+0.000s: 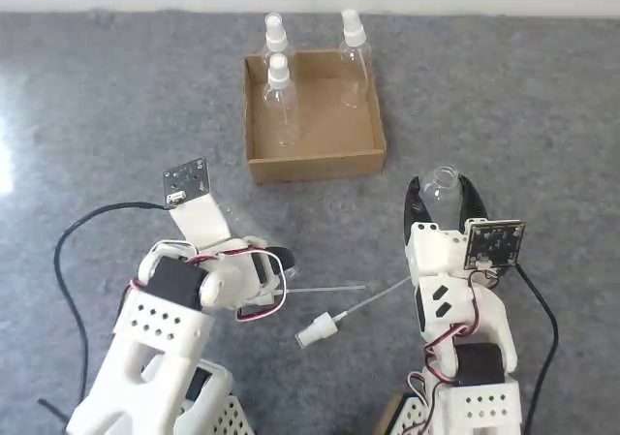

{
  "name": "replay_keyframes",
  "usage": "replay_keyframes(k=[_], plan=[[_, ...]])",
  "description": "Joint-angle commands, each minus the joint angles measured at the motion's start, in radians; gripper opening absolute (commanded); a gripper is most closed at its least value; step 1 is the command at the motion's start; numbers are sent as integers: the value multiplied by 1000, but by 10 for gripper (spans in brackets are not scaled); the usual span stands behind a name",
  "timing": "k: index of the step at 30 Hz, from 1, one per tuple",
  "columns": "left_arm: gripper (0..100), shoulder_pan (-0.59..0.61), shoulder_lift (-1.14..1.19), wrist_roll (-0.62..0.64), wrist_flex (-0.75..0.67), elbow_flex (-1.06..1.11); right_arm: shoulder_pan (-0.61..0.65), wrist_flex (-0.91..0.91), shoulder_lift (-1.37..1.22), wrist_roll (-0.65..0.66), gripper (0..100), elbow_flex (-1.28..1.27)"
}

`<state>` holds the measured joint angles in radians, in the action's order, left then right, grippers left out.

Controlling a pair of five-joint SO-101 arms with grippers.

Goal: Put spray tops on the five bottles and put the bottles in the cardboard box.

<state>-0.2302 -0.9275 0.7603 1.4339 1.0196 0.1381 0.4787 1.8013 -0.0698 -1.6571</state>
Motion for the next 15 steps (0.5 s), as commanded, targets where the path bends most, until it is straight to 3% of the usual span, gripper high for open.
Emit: replay_keyframes(k=[1,11,15], plan=[[272,-9,129,8,-15,-42,-5,-28,13,17,17,3],[272,-2,451,20,18,-156,-4,-28,13,18,17,2],[272,0,540,77,-75,-160,-4,-28,13,18,17,2]])
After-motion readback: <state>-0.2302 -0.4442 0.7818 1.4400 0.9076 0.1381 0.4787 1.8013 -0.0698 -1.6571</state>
